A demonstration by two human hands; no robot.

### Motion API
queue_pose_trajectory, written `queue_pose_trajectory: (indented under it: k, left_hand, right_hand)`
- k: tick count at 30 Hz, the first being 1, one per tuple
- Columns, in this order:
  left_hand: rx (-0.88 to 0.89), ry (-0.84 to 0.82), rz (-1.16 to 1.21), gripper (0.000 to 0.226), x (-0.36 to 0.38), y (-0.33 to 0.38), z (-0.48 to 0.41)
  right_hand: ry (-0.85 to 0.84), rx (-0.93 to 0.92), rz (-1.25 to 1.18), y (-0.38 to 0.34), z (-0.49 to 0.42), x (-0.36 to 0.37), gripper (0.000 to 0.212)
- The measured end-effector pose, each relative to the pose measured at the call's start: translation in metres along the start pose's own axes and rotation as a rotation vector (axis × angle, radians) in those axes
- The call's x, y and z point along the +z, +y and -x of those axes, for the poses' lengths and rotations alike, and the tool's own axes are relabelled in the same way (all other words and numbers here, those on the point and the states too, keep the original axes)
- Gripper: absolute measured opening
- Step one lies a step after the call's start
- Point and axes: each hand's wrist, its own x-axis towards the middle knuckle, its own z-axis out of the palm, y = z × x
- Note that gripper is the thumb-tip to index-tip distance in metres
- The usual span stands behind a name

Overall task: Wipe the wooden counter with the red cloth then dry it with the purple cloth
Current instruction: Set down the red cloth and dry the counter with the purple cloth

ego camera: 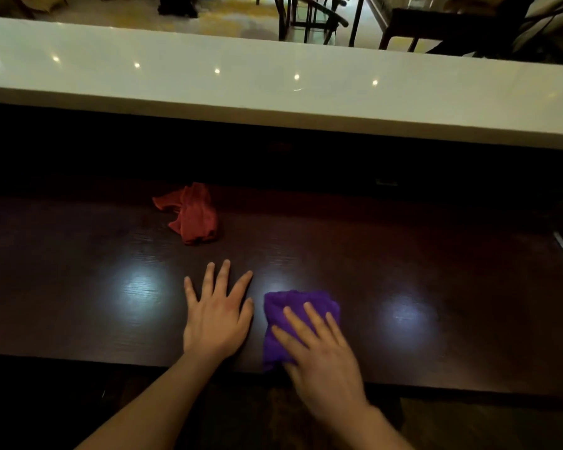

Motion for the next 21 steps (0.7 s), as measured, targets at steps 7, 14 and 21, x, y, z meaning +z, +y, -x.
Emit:
queue_pose_trajectory:
  k: [7,14,21]
  left_hand:
    - [-0.003,-0.003,-0.004,0.059,0.0,0.001,-0.001]
    - [0.002,-0.022,-0.024,0.061,-0.001,0.003,-0.001]
    - [0.0,-0.007,-0.037,0.059,0.001,0.003,-0.002]
  right_hand:
    - [0.048,0.463,0.018,0.121,-0.093,-0.029,0.048]
    - [-0.005,-0.002,-0.006,0.008,-0.048,0.007,0.056]
    - [-0.039,0.268,0.077,0.101,-0.135,-0.015,0.051]
